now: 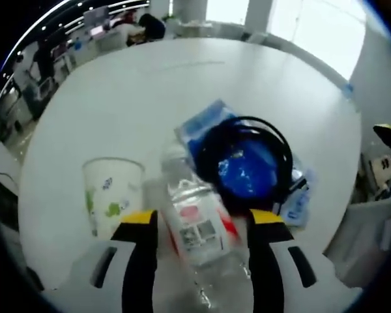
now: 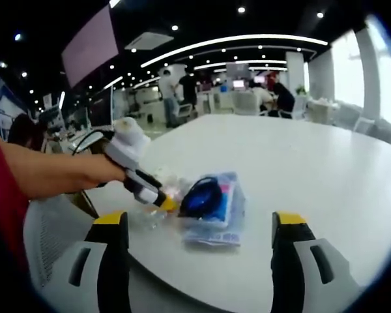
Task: Arrange the tabletop items into an orderly group along one side of the table until the central work area is clear of visible clutter.
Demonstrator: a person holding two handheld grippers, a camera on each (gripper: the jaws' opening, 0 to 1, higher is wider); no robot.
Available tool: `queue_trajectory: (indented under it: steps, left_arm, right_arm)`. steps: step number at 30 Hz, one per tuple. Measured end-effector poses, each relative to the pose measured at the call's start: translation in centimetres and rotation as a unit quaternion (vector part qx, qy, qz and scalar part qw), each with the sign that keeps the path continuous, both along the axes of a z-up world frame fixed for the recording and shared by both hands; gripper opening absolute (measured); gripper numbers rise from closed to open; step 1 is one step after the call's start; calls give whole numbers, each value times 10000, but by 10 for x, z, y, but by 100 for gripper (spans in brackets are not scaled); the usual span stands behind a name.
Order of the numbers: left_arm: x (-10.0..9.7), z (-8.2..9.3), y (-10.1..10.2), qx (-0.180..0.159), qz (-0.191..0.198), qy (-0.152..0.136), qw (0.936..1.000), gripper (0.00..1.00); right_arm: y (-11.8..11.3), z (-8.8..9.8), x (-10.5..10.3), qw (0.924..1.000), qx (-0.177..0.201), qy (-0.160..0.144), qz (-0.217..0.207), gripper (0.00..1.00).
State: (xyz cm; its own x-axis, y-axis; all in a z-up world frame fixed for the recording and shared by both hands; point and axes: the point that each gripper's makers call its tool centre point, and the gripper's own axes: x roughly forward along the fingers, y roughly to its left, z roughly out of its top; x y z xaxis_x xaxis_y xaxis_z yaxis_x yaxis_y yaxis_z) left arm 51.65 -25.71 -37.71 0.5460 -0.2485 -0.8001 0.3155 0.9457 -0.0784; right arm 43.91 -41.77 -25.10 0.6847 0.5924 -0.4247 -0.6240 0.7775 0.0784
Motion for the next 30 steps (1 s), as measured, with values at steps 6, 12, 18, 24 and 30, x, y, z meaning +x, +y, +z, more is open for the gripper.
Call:
queue_trajectory:
  steps: [6, 12, 18, 24, 30]
  left_arm:
    - [2, -5, 2, 97, 14, 114, 9999, 50]
    - [3, -6, -2, 189, -90, 204, 9996, 48]
    - [3, -10, -2, 167, -61, 269, 9995, 49]
    - [3, -11, -2, 130, 17, 346, 9993, 48]
    - [3, -10, 0, 47, 94, 375, 9992, 43]
  right_arm:
    - [0, 0, 0, 10000, 12, -5, -9, 89]
    - [-1, 0, 0, 10000, 12, -6, -14, 89]
    - [-1, 1, 0, 10000, 19, -5, -17, 89]
    - [-1, 1, 0, 10000, 27, -2, -18, 89]
    - [-1, 1, 1, 10000, 33, -7, -22, 88]
